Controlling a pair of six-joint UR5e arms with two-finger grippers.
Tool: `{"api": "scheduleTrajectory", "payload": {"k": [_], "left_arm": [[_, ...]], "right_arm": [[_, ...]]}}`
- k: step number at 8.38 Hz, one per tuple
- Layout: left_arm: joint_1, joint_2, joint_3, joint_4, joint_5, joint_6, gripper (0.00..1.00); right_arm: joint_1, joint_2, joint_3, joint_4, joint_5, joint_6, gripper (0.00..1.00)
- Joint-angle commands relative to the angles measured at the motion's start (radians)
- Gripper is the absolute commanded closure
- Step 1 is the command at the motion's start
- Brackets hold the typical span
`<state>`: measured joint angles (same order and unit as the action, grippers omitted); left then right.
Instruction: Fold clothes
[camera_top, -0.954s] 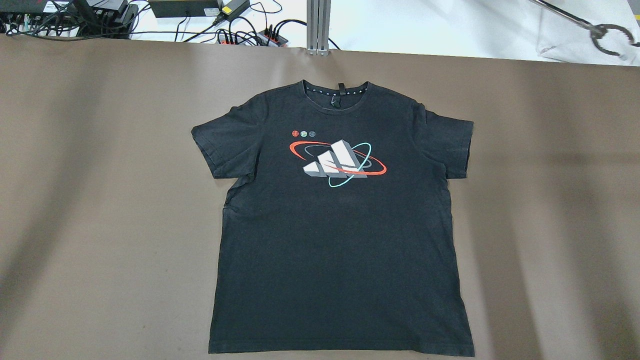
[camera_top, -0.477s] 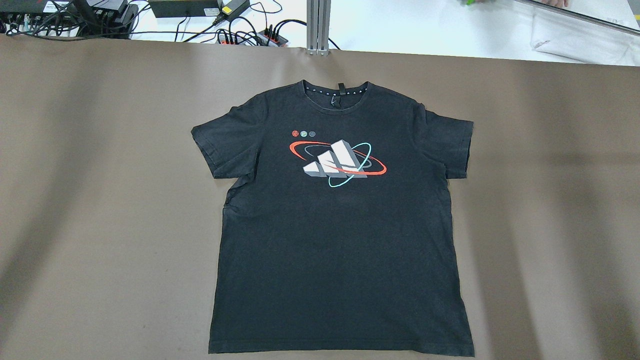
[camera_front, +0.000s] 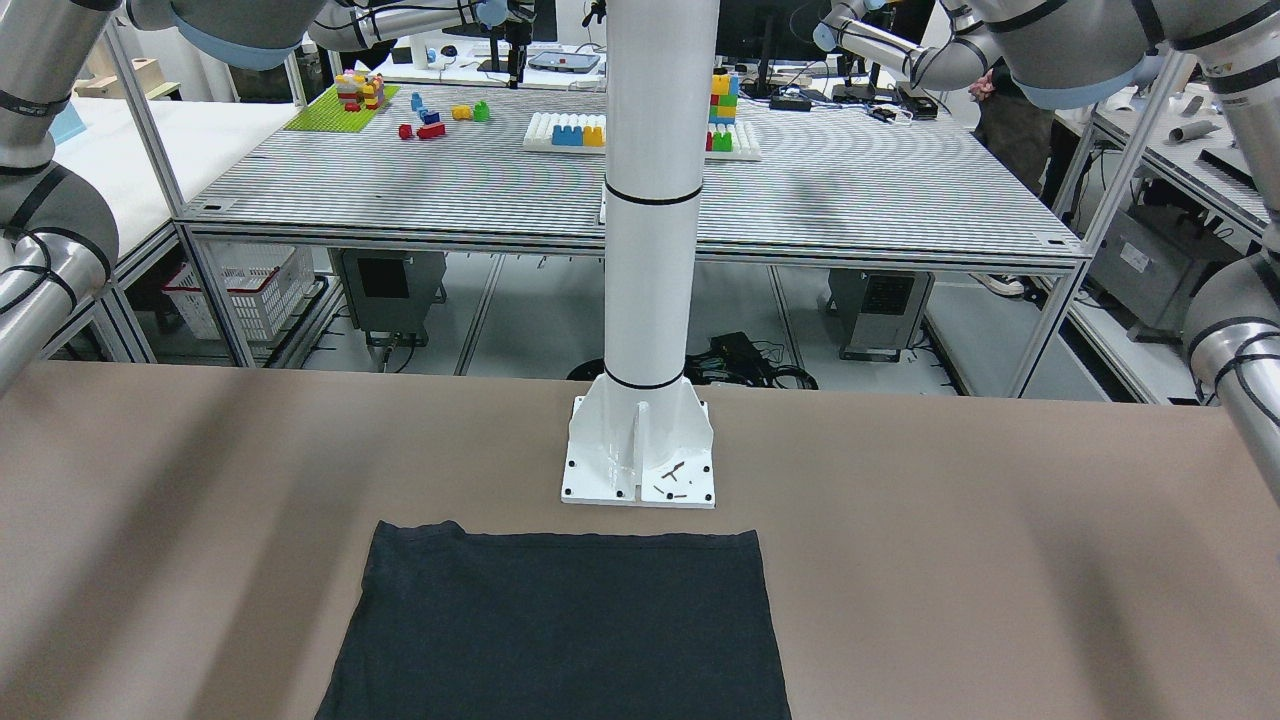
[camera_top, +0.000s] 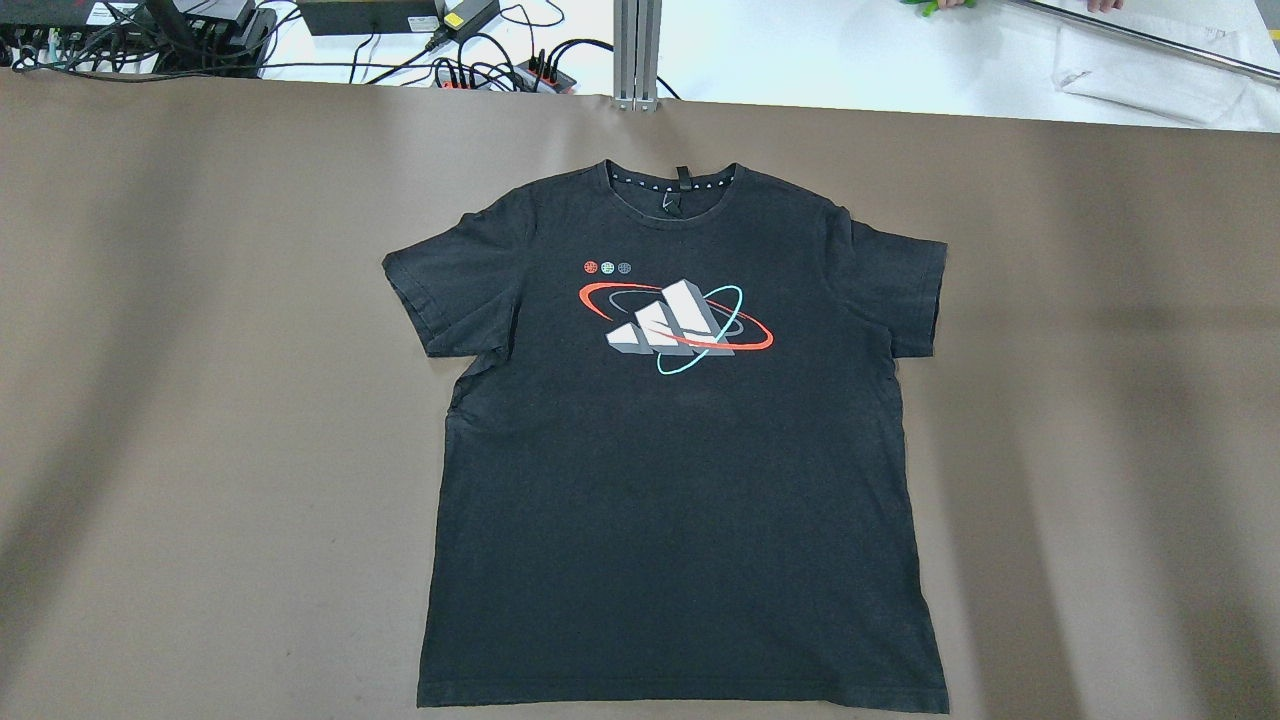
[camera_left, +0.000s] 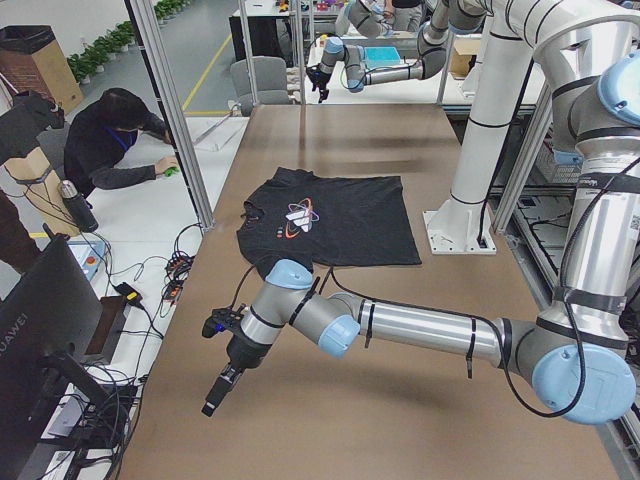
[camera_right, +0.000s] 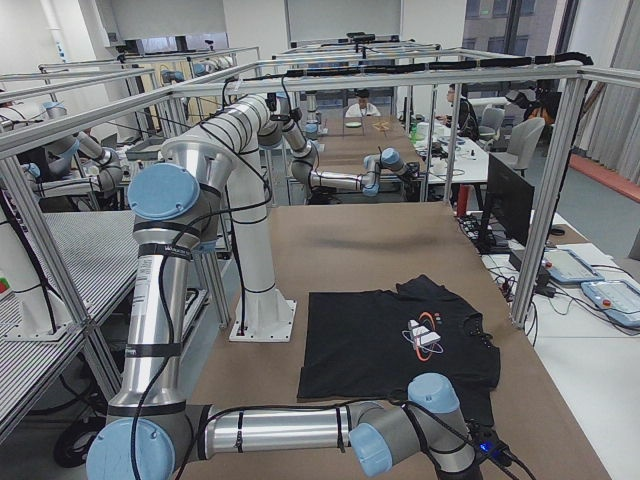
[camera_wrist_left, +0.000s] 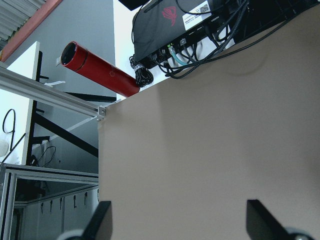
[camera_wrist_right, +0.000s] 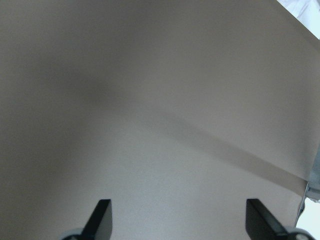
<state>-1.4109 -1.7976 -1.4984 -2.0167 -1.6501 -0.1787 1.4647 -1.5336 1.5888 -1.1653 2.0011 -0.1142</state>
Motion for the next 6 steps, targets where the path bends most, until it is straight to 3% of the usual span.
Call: {"api": "scheduleTrajectory", "payload": {"k": [1, 2, 4, 6], "left_arm": [[0.003, -0.017, -0.009, -0.005, -0.078, 0.001, 0.06], [0.01, -0.049, -0.008, -0.005, -0.141, -0.007, 0.06], [0.046, -0.058, -0.029, -0.011, -0.149, -0.002, 0.06], [0.078, -0.075, -0.026, -0.02, -0.154, -0.025, 0.06]], "right_arm": [[-0.001, 0.061, -0.029, -0.004, 0.008, -0.005, 0.06], [0.0, 0.061, -0.024, -0.004, 0.028, -0.001, 0.06], [-0.001, 0.062, -0.029, 0.007, 0.039, -0.001, 0.06], [-0.038, 0.131, -0.062, 0.003, 0.042, 0.004, 0.06]]}}
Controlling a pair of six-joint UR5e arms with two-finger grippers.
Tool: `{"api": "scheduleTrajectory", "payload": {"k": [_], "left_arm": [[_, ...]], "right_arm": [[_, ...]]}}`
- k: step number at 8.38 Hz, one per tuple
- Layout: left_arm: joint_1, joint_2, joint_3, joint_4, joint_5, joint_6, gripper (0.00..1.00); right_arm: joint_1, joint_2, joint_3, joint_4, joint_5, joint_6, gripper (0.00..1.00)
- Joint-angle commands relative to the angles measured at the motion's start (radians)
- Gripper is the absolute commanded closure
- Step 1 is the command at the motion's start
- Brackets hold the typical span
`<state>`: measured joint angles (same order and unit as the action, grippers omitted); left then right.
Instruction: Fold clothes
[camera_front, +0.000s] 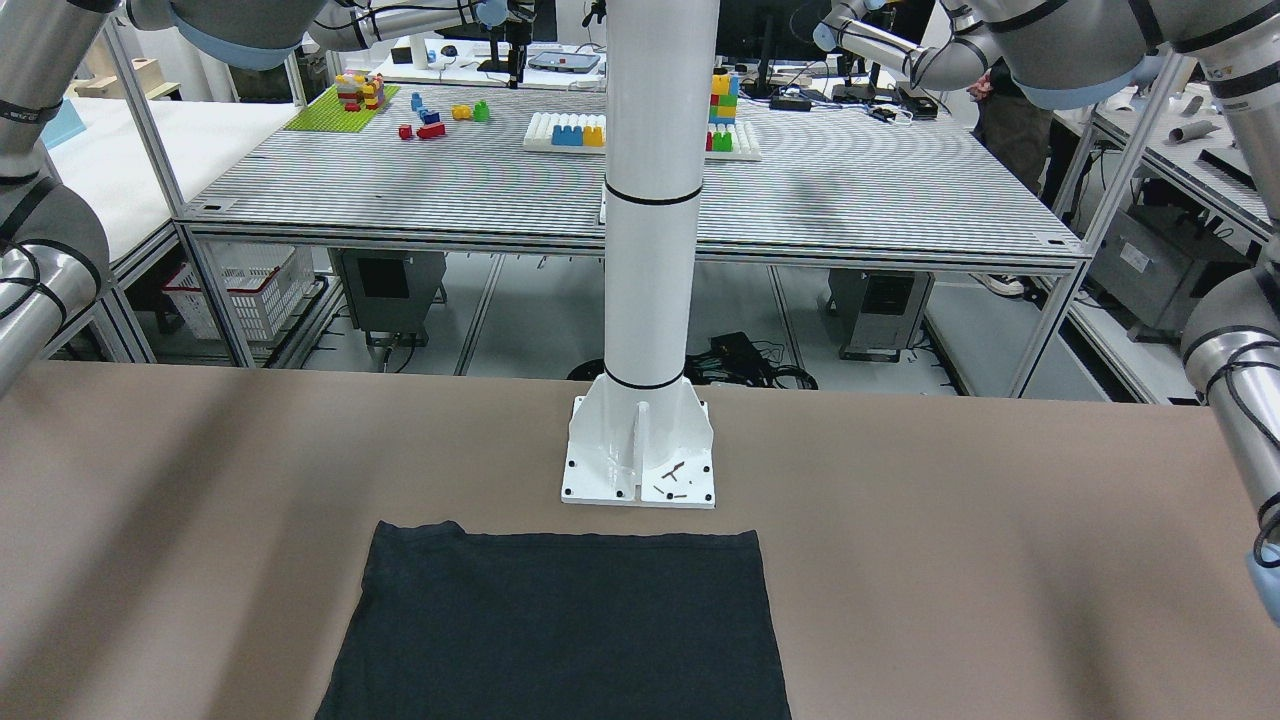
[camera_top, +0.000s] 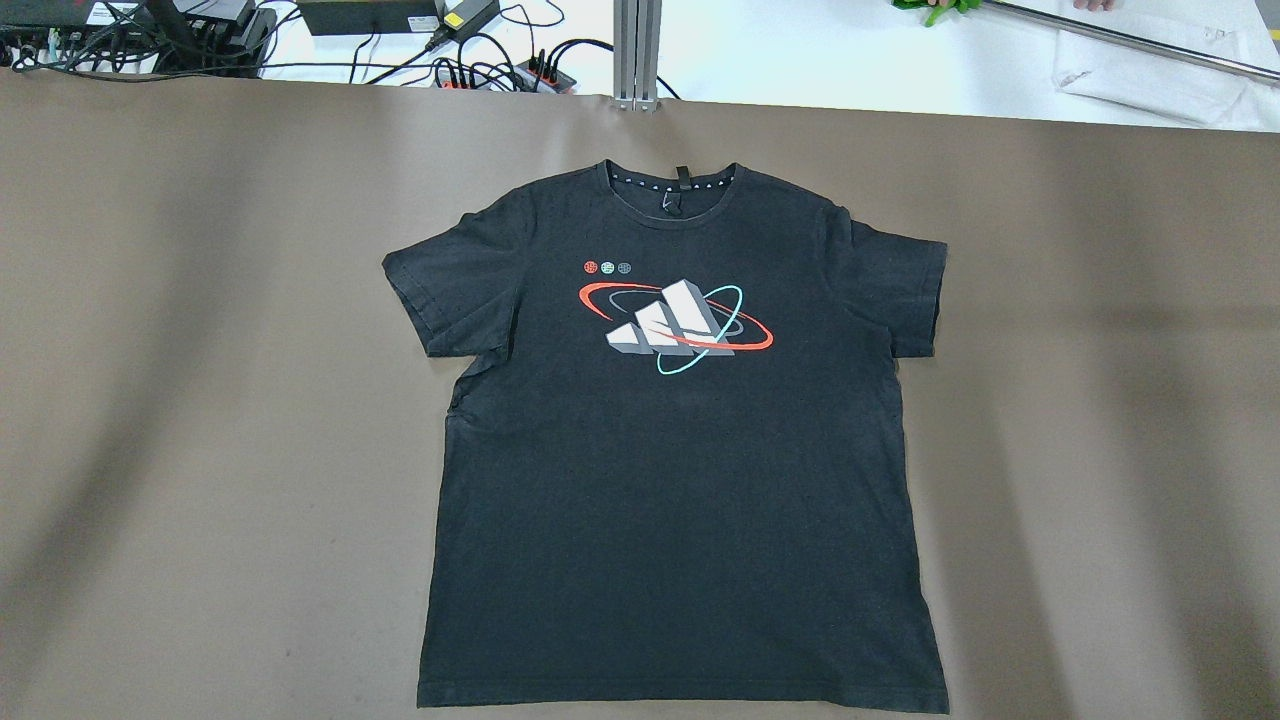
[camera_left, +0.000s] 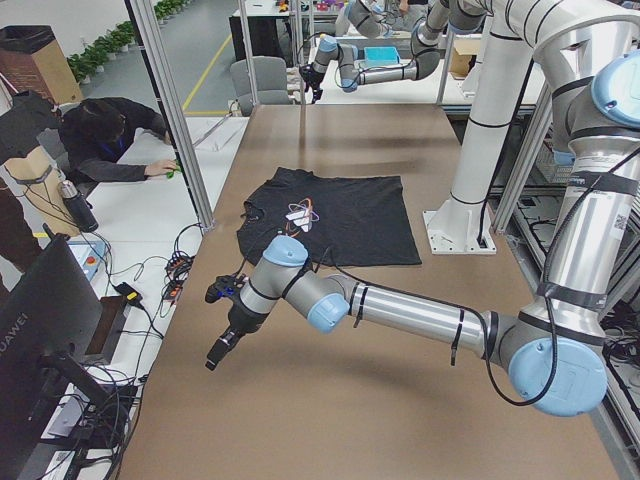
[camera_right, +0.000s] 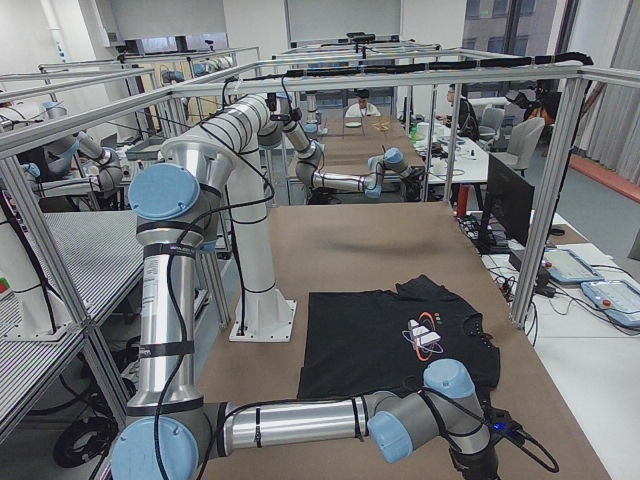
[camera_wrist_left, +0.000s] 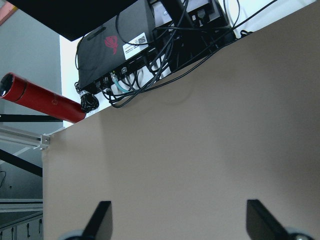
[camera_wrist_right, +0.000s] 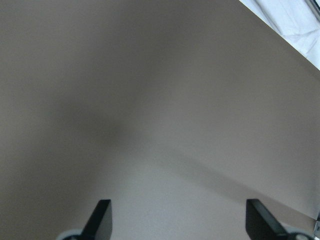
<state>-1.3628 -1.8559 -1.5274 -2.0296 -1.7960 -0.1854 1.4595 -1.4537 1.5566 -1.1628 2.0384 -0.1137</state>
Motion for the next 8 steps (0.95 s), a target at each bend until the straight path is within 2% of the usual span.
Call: {"api": "scheduleTrajectory", "payload": {"k": [1, 3, 5, 6, 7, 8], "left_arm": [[0.048, -0.051, 0.013, -0.008, -0.009, -0.072, 0.06], [0.089, -0.144, 0.071, -0.007, -0.04, -0.213, 0.06], [0.093, -0.233, 0.148, -0.029, -0.167, -0.314, 0.06], [0.105, -0.25, 0.173, -0.093, -0.201, -0.432, 0.06], [0.12, -0.261, 0.205, -0.18, -0.21, -0.522, 0.06], [0.131, -0.294, 0.243, -0.213, -0.212, -0.564, 0.06]], "right_arm": [[-0.068, 0.094, -0.055, 0.0, 0.014, 0.055, 0.06], [-0.172, 0.192, -0.093, 0.003, 0.005, 0.263, 0.06], [-0.209, 0.289, -0.182, 0.006, -0.006, 0.34, 0.06], [-0.211, 0.306, -0.208, 0.032, -0.006, 0.376, 0.06], [-0.214, 0.317, -0.234, 0.096, -0.004, 0.458, 0.06], [-0.232, 0.319, -0.269, 0.173, -0.003, 0.55, 0.06]]}}
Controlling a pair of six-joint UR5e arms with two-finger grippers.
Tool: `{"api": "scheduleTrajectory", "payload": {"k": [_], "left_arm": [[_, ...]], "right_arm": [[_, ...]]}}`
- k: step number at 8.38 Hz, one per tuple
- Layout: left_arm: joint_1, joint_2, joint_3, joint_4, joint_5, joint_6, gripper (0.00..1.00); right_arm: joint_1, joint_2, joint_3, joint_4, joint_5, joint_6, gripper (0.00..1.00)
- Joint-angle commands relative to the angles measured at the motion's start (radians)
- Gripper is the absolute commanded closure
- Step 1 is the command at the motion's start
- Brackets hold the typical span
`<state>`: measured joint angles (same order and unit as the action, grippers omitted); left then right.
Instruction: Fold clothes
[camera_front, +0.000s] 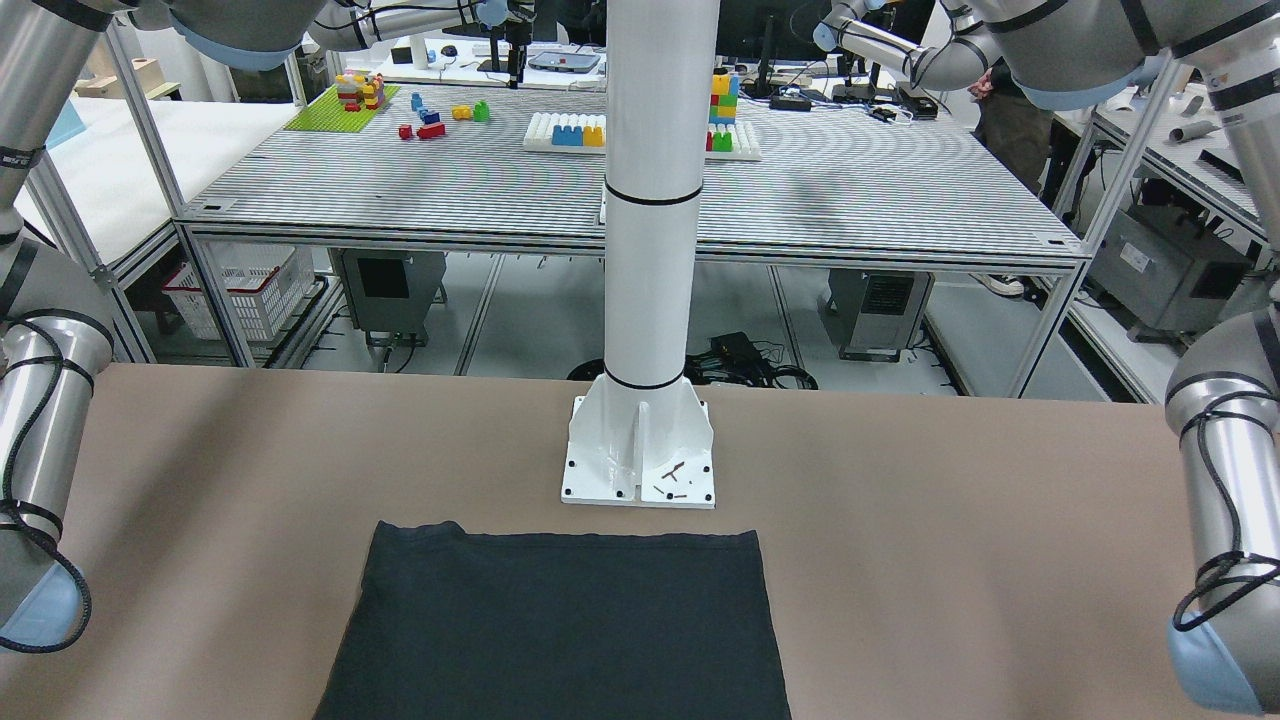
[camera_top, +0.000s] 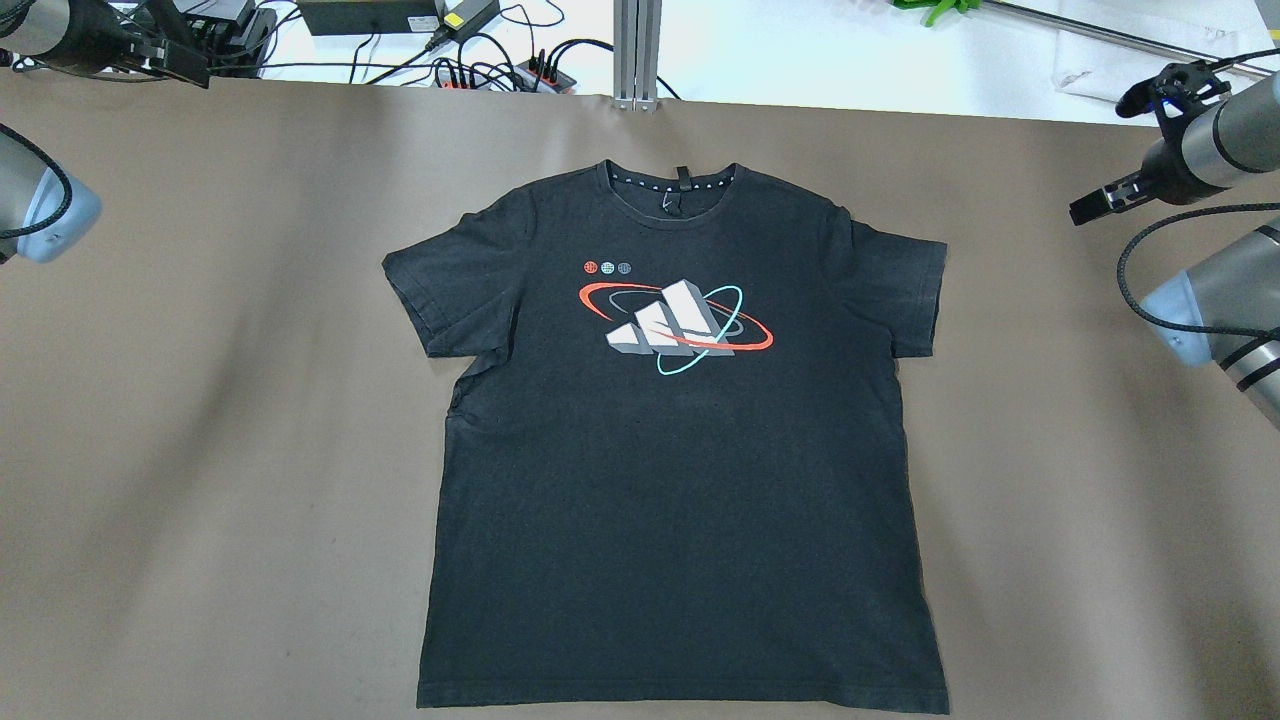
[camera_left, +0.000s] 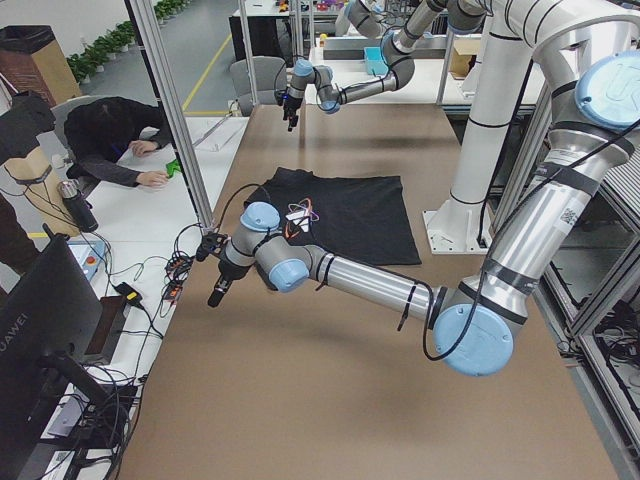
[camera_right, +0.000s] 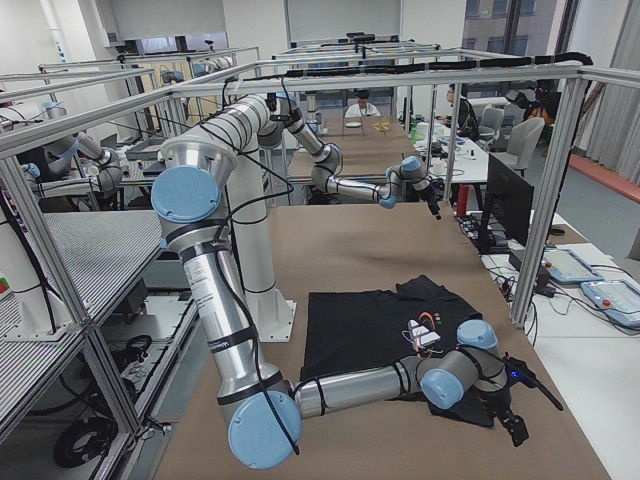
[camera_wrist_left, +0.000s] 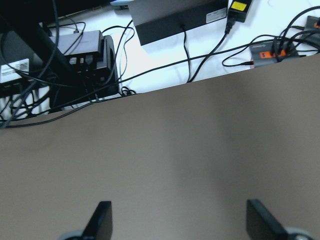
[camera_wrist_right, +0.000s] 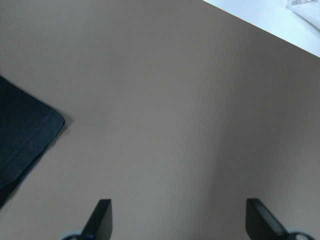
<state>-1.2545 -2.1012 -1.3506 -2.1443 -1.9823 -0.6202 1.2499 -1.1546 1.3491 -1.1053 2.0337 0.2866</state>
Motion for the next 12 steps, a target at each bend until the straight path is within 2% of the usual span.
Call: {"api": "scheduleTrajectory", "payload": {"k": [1, 2, 5, 7, 10, 12], "left_arm": [[0.041, -0.071, 0.074, -0.098, -0.026, -0.15, 0.06], [0.047, -0.088, 0.076, -0.098, -0.026, -0.167, 0.06], [0.087, -0.118, 0.08, -0.098, -0.02, -0.203, 0.06], [0.101, -0.141, 0.102, -0.098, -0.012, -0.204, 0.06], [0.102, -0.154, 0.114, -0.098, -0.009, -0.205, 0.06], [0.109, -0.161, 0.125, -0.098, -0.009, -0.204, 0.06]], "right_arm": [[-0.048, 0.059, -0.121, 0.184, 0.0, 0.246, 0.06], [-0.085, 0.088, -0.161, 0.241, -0.003, 0.34, 0.06], [-0.133, 0.09, -0.173, 0.323, 0.0, 0.514, 0.06], [-0.167, 0.084, -0.261, 0.471, -0.001, 0.526, 0.06], [-0.203, 0.088, -0.275, 0.518, -0.003, 0.552, 0.06], [-0.266, 0.11, -0.289, 0.518, -0.099, 0.552, 0.06]]}}
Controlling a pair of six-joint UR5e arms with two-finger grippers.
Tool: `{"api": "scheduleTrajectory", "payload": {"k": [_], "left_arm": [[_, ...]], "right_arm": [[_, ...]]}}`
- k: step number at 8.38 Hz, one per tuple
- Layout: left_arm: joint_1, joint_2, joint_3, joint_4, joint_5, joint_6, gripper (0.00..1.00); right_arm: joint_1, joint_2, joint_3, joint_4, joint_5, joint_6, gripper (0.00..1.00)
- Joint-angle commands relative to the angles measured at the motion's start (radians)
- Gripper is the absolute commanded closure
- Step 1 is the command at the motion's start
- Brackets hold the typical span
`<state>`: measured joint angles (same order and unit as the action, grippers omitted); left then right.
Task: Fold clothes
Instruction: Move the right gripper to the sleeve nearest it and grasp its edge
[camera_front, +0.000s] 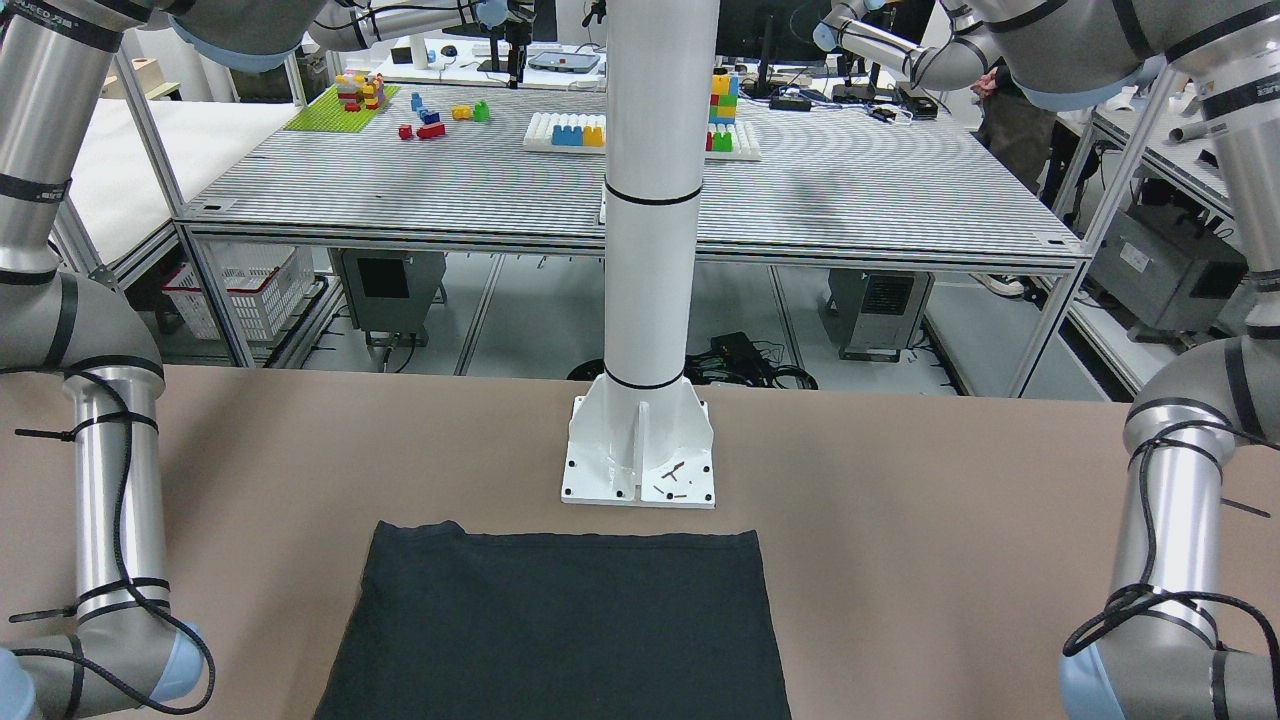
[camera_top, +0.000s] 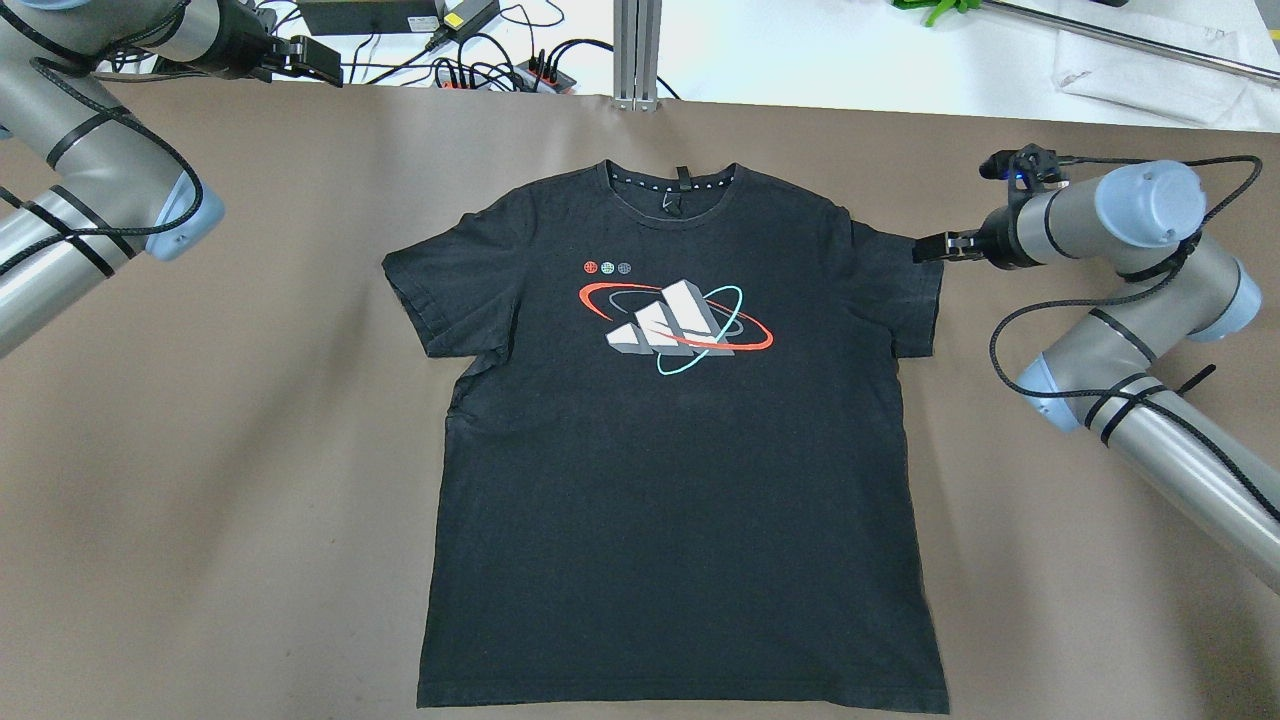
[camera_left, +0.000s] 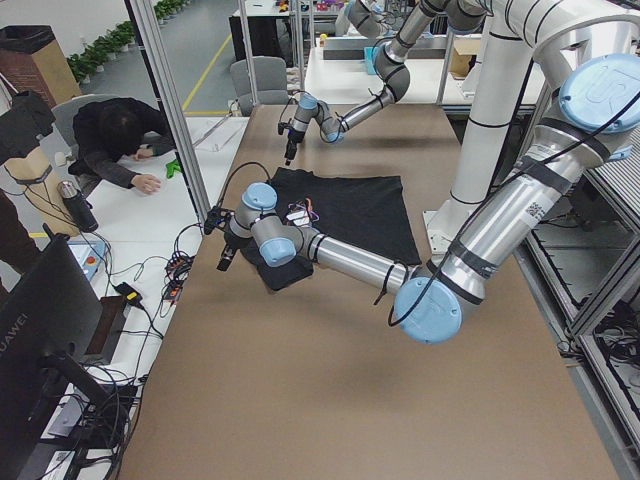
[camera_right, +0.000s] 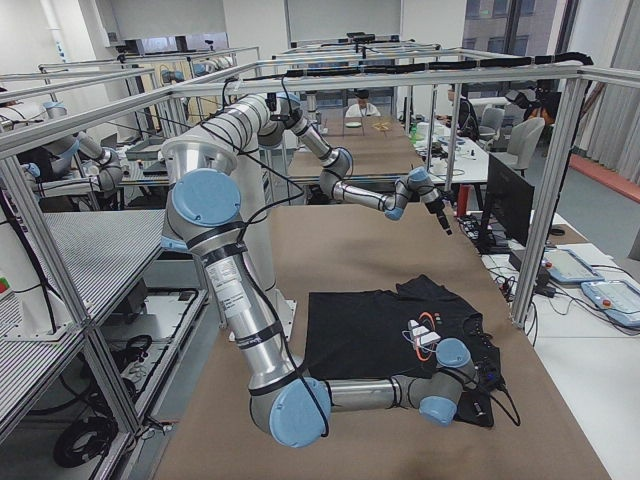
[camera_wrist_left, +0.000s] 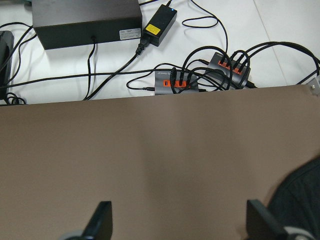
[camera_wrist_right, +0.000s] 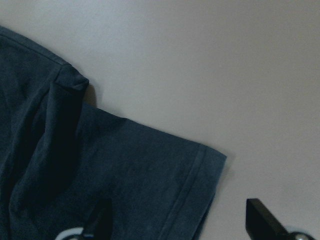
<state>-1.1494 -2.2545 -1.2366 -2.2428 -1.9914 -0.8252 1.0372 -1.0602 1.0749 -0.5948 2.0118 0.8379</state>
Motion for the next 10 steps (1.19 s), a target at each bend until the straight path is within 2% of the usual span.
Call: {"api": "scheduleTrajectory", "payload": {"k": [1, 4, 7, 8, 10], "left_arm": [[0.003, -0.017, 0.026, -0.001, 0.0, 0.001, 0.06], [0.003, -0.024, 0.035, -0.001, 0.002, 0.001, 0.06], [0.003, -0.024, 0.035, -0.003, 0.002, 0.001, 0.06], [0.003, -0.022, 0.035, -0.003, 0.002, 0.001, 0.06], [0.003, -0.022, 0.034, -0.003, 0.002, 0.001, 0.06]], "right_arm": [[-0.055, 0.029, -0.044, 0.007, -0.08, -0.005, 0.06], [-0.052, 0.022, -0.055, -0.011, -0.093, -0.095, 0.06], [-0.054, 0.026, -0.056, -0.065, -0.149, -0.134, 0.06], [-0.054, 0.028, -0.058, -0.066, -0.157, -0.134, 0.12], [-0.055, 0.031, -0.058, -0.098, -0.183, -0.132, 0.56]]}}
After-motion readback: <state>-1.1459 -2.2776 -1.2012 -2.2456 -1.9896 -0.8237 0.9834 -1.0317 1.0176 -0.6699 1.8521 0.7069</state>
